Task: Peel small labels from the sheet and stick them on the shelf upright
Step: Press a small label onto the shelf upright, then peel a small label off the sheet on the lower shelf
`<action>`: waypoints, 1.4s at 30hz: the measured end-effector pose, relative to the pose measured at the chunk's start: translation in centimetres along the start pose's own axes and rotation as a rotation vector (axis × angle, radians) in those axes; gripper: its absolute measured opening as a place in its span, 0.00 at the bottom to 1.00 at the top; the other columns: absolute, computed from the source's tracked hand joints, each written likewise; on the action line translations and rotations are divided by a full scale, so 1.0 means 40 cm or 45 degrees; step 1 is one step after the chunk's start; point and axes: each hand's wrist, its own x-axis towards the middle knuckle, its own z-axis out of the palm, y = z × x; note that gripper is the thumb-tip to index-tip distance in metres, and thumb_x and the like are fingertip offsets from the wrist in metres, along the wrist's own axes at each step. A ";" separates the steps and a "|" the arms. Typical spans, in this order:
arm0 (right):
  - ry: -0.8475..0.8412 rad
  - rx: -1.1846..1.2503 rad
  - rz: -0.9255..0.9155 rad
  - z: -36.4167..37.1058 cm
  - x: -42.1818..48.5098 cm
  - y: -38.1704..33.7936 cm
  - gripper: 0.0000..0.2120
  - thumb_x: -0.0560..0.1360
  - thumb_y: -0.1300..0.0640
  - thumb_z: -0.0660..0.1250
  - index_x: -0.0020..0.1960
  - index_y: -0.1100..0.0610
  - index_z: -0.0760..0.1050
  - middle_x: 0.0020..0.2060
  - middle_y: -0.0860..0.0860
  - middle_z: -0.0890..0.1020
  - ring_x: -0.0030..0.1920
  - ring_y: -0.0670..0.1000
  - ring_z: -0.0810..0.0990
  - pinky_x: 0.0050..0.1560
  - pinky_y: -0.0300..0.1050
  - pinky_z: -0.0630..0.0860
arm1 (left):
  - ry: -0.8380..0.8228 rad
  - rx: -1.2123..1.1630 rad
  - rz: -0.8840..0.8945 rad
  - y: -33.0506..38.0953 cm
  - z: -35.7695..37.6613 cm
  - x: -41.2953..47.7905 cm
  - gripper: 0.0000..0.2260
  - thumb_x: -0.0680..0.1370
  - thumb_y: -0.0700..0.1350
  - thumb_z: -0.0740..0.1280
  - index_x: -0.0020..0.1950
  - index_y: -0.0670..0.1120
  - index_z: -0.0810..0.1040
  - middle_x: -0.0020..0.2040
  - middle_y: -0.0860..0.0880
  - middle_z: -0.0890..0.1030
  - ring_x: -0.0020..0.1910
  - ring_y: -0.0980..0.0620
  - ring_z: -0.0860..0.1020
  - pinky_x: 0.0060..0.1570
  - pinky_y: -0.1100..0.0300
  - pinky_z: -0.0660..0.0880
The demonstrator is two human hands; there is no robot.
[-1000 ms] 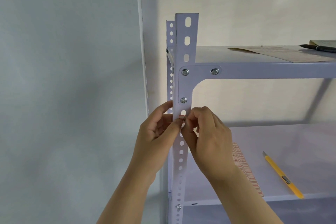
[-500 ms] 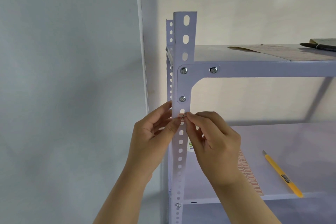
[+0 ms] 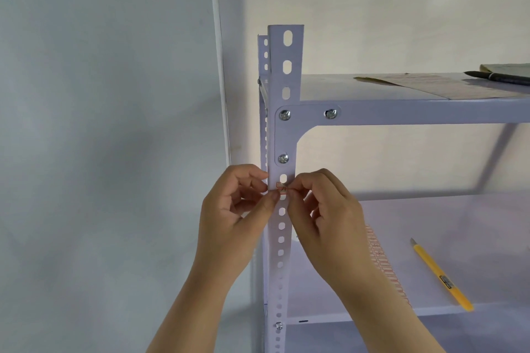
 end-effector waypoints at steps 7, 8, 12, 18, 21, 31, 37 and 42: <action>-0.032 0.101 0.075 -0.001 -0.005 -0.013 0.04 0.75 0.56 0.62 0.43 0.53 0.75 0.39 0.46 0.78 0.34 0.45 0.74 0.31 0.35 0.69 | 0.017 0.009 -0.053 0.011 -0.005 -0.004 0.09 0.73 0.35 0.75 0.45 0.49 0.81 0.41 0.44 0.84 0.39 0.42 0.83 0.41 0.50 0.81; -0.038 0.113 0.086 -0.002 -0.005 -0.014 0.04 0.75 0.58 0.63 0.42 0.53 0.75 0.39 0.46 0.78 0.34 0.45 0.74 0.31 0.34 0.69 | 0.023 0.018 -0.062 0.015 -0.005 -0.003 0.09 0.73 0.35 0.75 0.45 0.49 0.81 0.41 0.44 0.85 0.38 0.43 0.83 0.41 0.51 0.80; -0.058 0.229 0.159 -0.006 -0.004 -0.022 0.07 0.74 0.63 0.65 0.41 0.53 0.75 0.38 0.49 0.80 0.36 0.47 0.77 0.29 0.40 0.71 | 0.041 0.052 -0.081 0.024 -0.006 -0.005 0.10 0.73 0.34 0.75 0.45 0.49 0.81 0.40 0.47 0.85 0.38 0.44 0.83 0.41 0.54 0.81; -0.113 0.334 0.243 -0.019 -0.006 -0.031 0.07 0.75 0.63 0.65 0.39 0.54 0.76 0.36 0.49 0.80 0.35 0.51 0.77 0.30 0.48 0.72 | 0.060 0.169 -0.076 0.043 -0.014 -0.014 0.10 0.72 0.38 0.76 0.45 0.53 0.83 0.39 0.52 0.86 0.37 0.51 0.84 0.40 0.64 0.79; -0.104 0.461 0.275 -0.031 -0.004 -0.064 0.06 0.73 0.54 0.64 0.38 0.52 0.76 0.35 0.51 0.82 0.35 0.52 0.79 0.29 0.49 0.73 | 0.035 0.224 -0.081 0.048 -0.019 -0.019 0.11 0.72 0.37 0.73 0.46 0.54 0.84 0.41 0.53 0.87 0.40 0.52 0.85 0.41 0.65 0.80; -0.080 0.564 0.412 -0.089 0.016 -0.094 0.12 0.73 0.65 0.69 0.35 0.52 0.79 0.29 0.51 0.81 0.29 0.55 0.73 0.28 0.43 0.70 | -0.028 -0.041 -0.065 0.114 0.001 -0.042 0.05 0.73 0.41 0.74 0.46 0.49 0.87 0.40 0.50 0.88 0.39 0.50 0.86 0.43 0.60 0.82; -0.051 0.615 0.489 -0.125 0.007 -0.092 0.09 0.73 0.65 0.70 0.37 0.53 0.81 0.31 0.53 0.83 0.30 0.57 0.76 0.29 0.46 0.72 | -0.037 -0.058 -0.093 0.116 0.022 -0.043 0.12 0.73 0.29 0.72 0.37 0.45 0.79 0.37 0.44 0.87 0.39 0.44 0.86 0.41 0.59 0.82; -0.057 0.652 0.530 -0.150 0.000 -0.078 0.08 0.73 0.64 0.72 0.43 0.53 0.75 0.33 0.55 0.83 0.32 0.61 0.75 0.30 0.50 0.72 | -0.076 0.011 -0.166 0.126 0.041 -0.053 0.13 0.73 0.31 0.72 0.42 0.49 0.88 0.38 0.52 0.89 0.40 0.54 0.87 0.44 0.63 0.82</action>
